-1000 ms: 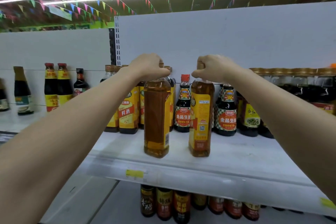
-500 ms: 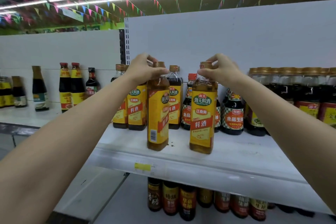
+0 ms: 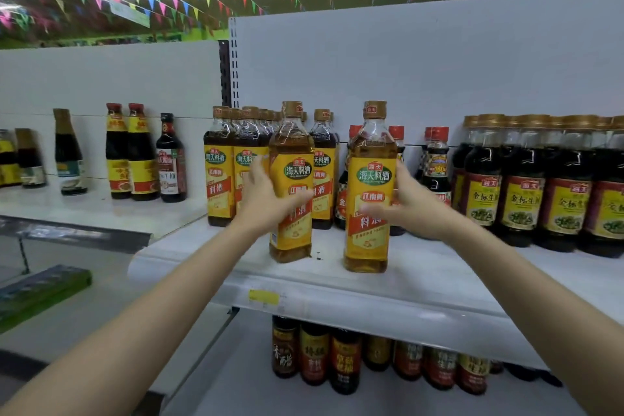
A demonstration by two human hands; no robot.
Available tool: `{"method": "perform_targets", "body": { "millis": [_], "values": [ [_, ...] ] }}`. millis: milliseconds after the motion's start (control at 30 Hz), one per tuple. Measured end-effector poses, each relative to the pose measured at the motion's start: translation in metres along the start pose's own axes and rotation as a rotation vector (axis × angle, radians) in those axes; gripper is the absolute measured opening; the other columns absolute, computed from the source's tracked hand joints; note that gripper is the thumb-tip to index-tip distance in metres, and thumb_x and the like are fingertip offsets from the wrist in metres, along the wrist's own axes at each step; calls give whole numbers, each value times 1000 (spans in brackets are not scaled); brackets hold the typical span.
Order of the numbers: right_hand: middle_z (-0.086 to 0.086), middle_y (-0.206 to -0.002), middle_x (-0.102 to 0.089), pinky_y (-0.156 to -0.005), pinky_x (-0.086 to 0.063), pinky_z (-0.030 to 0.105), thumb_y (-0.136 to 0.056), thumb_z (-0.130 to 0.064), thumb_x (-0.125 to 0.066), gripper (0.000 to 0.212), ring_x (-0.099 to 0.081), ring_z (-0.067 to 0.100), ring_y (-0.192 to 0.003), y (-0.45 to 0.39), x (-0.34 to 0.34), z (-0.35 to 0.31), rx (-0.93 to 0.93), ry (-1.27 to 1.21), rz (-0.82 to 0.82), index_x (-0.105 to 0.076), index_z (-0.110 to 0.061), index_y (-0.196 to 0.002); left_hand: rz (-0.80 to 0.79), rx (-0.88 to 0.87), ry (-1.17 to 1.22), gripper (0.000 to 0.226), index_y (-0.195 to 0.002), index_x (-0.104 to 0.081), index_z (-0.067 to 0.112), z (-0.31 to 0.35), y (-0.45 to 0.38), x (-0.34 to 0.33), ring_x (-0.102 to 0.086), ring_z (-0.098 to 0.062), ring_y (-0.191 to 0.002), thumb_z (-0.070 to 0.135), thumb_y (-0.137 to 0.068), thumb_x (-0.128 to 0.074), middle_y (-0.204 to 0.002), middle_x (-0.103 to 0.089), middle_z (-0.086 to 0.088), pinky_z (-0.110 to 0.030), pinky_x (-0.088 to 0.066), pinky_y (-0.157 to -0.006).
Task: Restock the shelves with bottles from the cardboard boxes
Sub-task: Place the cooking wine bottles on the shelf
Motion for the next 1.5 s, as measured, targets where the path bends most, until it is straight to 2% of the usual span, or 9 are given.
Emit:
{"method": "perform_targets", "body": {
  "millis": [67, 167, 400, 533, 767, 900, 1100, 1333, 1500],
  "values": [
    [-7, -130, -54, -95, -50, 33, -75, -38, -77, 82, -56, 9, -107, 9, -16, 23, -73, 113, -79, -28, -24, -139, -72, 92, -66, 116, -149, -5, 16, -28, 11, -11, -24, -27, -140, 46, -67, -80, -152, -23, -10, -51, -27, -113],
    [-5, -121, -57, -86, -48, 24, -81, -31, -74, 63, -55, 10, -97, 16, -30, 42, -136, 202, -103, -32, -23, -126, -187, 106, -92, 89, -138, -22, 13, -45, 22, -22, -44, -25, -129, 34, -73, -80, -142, -42, -8, -46, -40, -106],
    [-1, -127, -58, -87, -46, 24, -83, -27, -73, 60, -56, 15, -105, 15, -38, 45, -130, 131, -34, -34, -21, -128, -164, 81, -115, 65, -125, -34, 10, -44, 26, -18, -52, -23, -119, 27, -79, -76, -130, -53, -7, -35, -45, -93],
    [-3, -119, -58, -83, -47, 25, -83, -28, -72, 57, -54, 12, -97, 16, -43, 42, -129, 104, -4, -35, -21, -126, -172, 89, -109, 64, -123, -36, 8, -48, 24, -16, -54, -22, -114, 27, -78, -77, -126, -55, -7, -35, -48, -93],
    [1, -125, -57, -81, -43, 23, -86, -26, -69, 56, -50, 10, -99, 12, -53, 34, -118, 106, -3, -34, -18, -129, -220, 113, -56, 68, -130, -38, 9, -50, 18, -13, -55, -21, -115, 22, -76, -78, -127, -56, -5, -31, -47, -89],
    [3, -132, -55, -83, -43, 23, -86, -27, -69, 58, -54, 16, -111, 3, -60, 31, -116, 125, -2, -33, -15, -130, -272, 132, -49, 69, -133, -37, 10, -50, 13, -13, -55, -21, -116, 19, -77, -78, -129, -56, -6, -31, -46, -90],
    [8, -135, -52, -97, -47, 38, -87, -33, -68, 58, -52, 26, -121, -13, -76, 28, -180, 223, -4, -35, -9, -128, -272, 122, -54, 65, -131, -39, 12, -51, 11, -15, -52, -14, -99, 21, -79, -76, -118, -56, -2, -28, -44, -82],
    [15, -131, -52, -94, -48, 46, -87, -29, -69, 52, -54, 33, -117, -28, -84, 23, -233, 210, 42, -28, -9, -113, -232, 143, -90, 66, -132, -34, 9, -55, 4, -14, -54, -16, -103, 22, -81, -74, -123, -57, -6, -29, -45, -83],
    [13, -122, -59, -83, -50, 44, -91, -34, -62, 53, -59, 32, -104, -37, -93, 20, -220, 364, 61, -27, -12, -124, -92, -8, -284, 77, -139, -19, 12, -53, 2, -14, -53, -24, -121, 24, -84, -71, -135, -50, -7, -41, -48, -95]
  ]
}}
Point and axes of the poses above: each hand's wrist, its own y-axis away from the middle knuckle, its own x-axis out of the back of the hand, z = x × y, the point moved 4 cm from there along -y, towards the middle knuckle
